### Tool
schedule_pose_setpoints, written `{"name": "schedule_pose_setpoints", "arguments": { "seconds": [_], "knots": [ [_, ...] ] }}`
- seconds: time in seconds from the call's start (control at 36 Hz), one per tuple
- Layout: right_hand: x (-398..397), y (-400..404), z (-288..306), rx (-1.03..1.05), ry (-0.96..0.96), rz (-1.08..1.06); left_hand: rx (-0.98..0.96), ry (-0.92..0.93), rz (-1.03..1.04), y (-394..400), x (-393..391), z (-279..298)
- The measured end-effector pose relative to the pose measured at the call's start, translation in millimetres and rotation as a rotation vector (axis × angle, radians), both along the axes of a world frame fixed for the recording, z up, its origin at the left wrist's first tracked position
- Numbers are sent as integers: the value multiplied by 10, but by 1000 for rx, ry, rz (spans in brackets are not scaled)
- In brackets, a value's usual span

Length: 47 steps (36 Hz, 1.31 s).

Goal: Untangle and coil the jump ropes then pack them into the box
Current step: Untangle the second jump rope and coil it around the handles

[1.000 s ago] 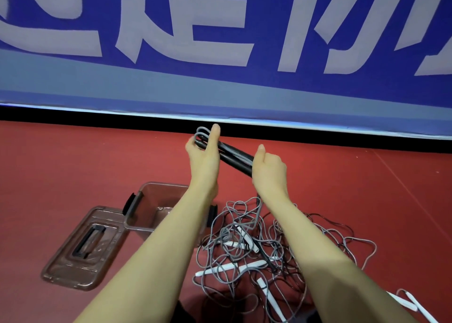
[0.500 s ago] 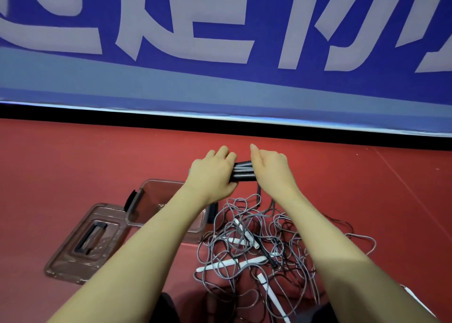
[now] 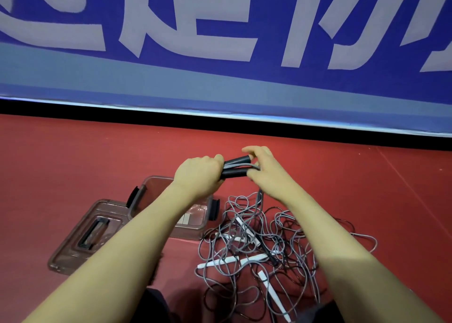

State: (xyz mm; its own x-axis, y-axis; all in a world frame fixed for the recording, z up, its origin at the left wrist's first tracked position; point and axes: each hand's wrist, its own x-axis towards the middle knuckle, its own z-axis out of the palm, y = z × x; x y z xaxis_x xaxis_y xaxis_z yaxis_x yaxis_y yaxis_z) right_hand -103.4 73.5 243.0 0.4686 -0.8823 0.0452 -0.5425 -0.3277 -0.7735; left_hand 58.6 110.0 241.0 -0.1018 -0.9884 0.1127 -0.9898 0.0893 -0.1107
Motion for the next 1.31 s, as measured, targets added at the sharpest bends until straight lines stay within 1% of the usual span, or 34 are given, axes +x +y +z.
{"name": "schedule_pose_setpoints", "arguments": {
  "seconds": [0.08, 0.17, 0.25, 0.33, 0.39, 0.47, 0.53, 0.61, 0.72, 0.83, 0.97, 1.03, 1.06, 1.11, 1.14, 1.17, 1.19, 1.25, 1.31],
  "knots": [
    [-24, -16, -7, -98, 131, 50, 18, -18, 9, 12, 38, -12],
    [-35, -14, -10, -242, 185, 59, 19, -56, -2, 22, 55, -22],
    [-49, -40, -21, -355, 148, -5, 31, -71, -30, 27, 54, -6],
    [-71, -110, -52, -421, 79, -78, 18, -38, -86, 45, 43, 26],
    [-98, -142, -43, -387, 33, -112, -37, 1, -103, 63, 47, 63],
    [-124, -136, -41, -310, 54, -88, -112, 84, -90, 79, 44, 106],
    [-97, -99, -37, -242, 45, -82, -147, 151, -47, 79, 28, 116],
    [-26, -44, -13, -147, -67, -95, -206, 264, 50, 55, 13, 128],
    [41, -33, 40, -114, -97, -99, -238, 386, 142, 2, 10, 136],
    [51, -8, 90, -137, -49, -61, -211, 408, 201, -34, 57, 85],
    [36, 62, 146, -100, -36, 38, -156, 391, 241, -48, 122, 37],
    [20, 67, 158, -173, 20, 35, -132, 367, 240, -49, 130, 22],
    [13, 74, 166, -278, 84, 21, -117, 352, 236, -47, 127, 16],
    [-5, 71, 169, -672, 240, -21, -90, 317, 222, -43, 112, 9],
    [-14, 75, 164, -871, 274, -38, -84, 299, 210, -42, 112, 9],
    [-20, 86, 160, -1006, 271, -46, -81, 281, 197, -41, 121, 9],
    [-25, 91, 147, -1084, 247, -56, -80, 261, 184, -40, 134, 9],
    [-25, 83, 127, -1126, 191, -87, -74, 199, 149, -32, 164, 8],
    [1, 99, 149, -1004, 102, -138, -31, 121, 105, -14, 166, -3]
  ]
}}
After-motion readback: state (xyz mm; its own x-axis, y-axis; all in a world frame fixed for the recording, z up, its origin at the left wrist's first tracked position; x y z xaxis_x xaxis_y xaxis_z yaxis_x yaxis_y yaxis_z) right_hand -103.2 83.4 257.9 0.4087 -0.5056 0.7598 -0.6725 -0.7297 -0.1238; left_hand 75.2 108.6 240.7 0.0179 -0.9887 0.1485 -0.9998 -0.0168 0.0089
